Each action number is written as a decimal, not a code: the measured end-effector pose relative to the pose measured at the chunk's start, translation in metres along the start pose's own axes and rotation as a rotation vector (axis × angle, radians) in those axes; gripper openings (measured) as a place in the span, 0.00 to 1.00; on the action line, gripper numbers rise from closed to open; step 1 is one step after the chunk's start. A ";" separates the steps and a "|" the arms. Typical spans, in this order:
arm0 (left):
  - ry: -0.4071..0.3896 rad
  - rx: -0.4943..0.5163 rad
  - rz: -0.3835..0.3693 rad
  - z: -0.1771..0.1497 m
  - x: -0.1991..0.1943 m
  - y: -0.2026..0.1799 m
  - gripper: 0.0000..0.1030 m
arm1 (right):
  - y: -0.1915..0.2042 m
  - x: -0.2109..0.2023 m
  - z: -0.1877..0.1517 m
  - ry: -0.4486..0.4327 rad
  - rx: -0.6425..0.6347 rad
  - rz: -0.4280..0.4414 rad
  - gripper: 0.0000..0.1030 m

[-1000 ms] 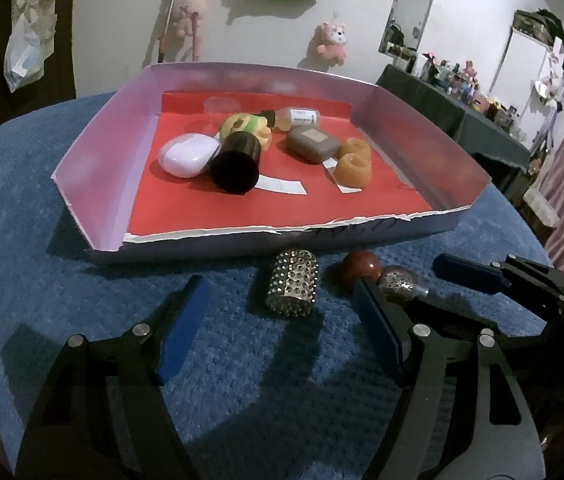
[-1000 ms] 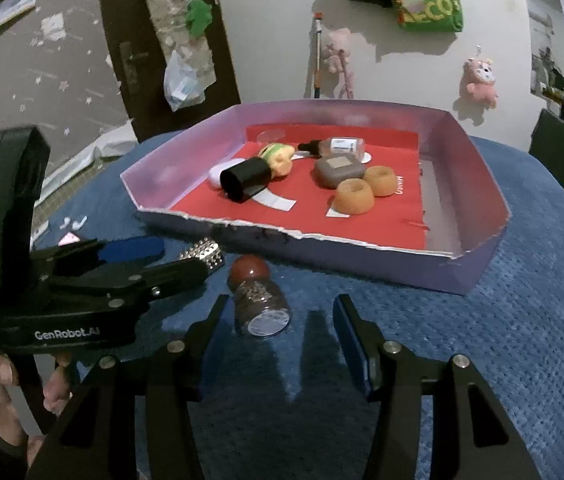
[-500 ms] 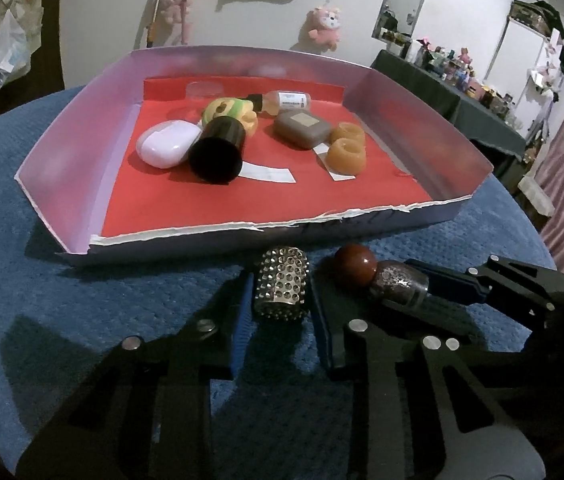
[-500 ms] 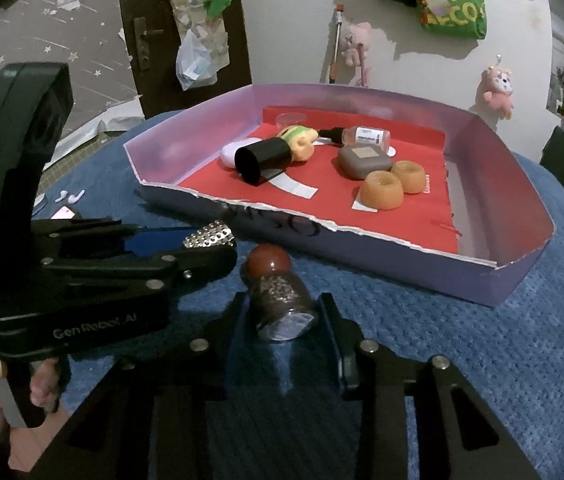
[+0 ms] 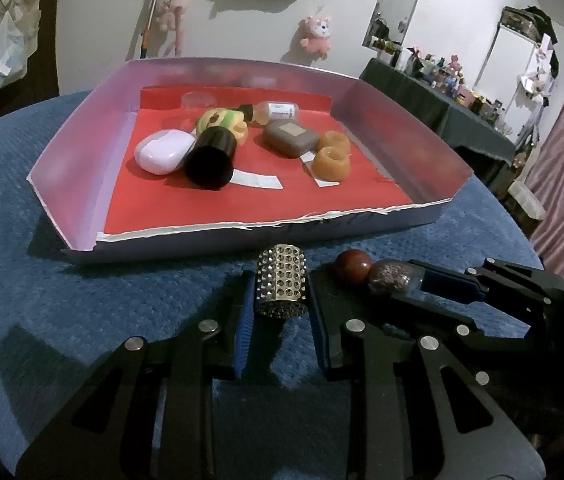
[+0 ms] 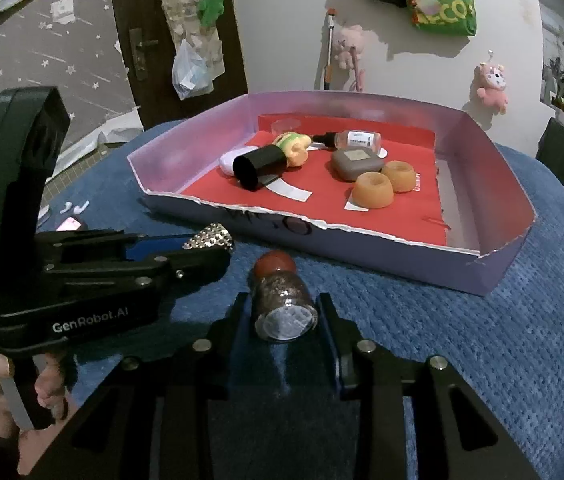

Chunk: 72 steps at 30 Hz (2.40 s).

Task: Organize rigid objects
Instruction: 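Grasp the studded metal cylinder with the left tool while the right tool grasps the red-topped bottle, then carry the studded cylinder and red-topped bottle with both tools into the pink box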

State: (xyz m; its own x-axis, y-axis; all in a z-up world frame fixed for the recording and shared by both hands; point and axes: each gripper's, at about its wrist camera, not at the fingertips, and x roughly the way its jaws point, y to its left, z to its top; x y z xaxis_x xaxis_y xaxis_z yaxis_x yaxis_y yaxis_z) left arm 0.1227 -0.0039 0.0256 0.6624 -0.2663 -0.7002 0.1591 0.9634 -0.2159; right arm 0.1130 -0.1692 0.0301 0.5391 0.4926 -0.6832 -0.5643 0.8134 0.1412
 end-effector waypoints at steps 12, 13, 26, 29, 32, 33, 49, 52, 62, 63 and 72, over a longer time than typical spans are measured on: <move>-0.014 0.005 -0.011 -0.002 -0.012 -0.006 0.23 | 0.005 -0.017 0.001 -0.027 -0.004 0.009 0.32; -0.015 0.005 -0.012 -0.002 -0.012 -0.006 0.23 | 0.005 -0.018 0.001 -0.028 -0.004 0.010 0.32; -0.033 0.012 -0.027 -0.002 -0.023 -0.013 0.23 | 0.008 -0.035 0.001 -0.063 -0.001 0.038 0.32; -0.043 0.014 -0.029 0.000 -0.027 -0.014 0.23 | 0.008 -0.039 0.003 -0.073 0.000 0.046 0.32; -0.050 0.014 -0.030 0.002 -0.029 -0.013 0.23 | 0.008 -0.042 0.006 -0.081 0.003 0.055 0.32; -0.052 0.015 -0.030 0.003 -0.030 -0.013 0.23 | 0.007 -0.043 0.007 -0.083 0.004 0.058 0.32; -0.064 0.017 -0.028 0.025 -0.026 -0.007 0.23 | 0.005 -0.050 0.031 -0.139 -0.008 0.063 0.32; -0.072 0.022 -0.027 0.029 -0.026 -0.006 0.23 | 0.002 -0.048 0.037 -0.144 -0.006 0.058 0.32; -0.051 0.014 -0.040 0.046 -0.012 0.003 0.23 | -0.012 -0.039 0.055 -0.156 0.006 0.037 0.32; -0.048 0.013 -0.042 0.048 -0.010 0.004 0.23 | -0.013 -0.038 0.056 -0.156 0.007 0.035 0.32; -0.014 0.014 -0.045 0.058 0.006 0.008 0.23 | -0.026 -0.015 0.068 -0.125 0.020 0.019 0.32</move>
State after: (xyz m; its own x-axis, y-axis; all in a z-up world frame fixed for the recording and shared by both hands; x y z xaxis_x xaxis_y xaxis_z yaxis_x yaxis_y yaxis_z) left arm 0.1708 0.0042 0.0590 0.6642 -0.3091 -0.6806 0.1995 0.9508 -0.2371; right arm 0.1617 -0.1771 0.0854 0.6028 0.5414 -0.5861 -0.5630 0.8091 0.1684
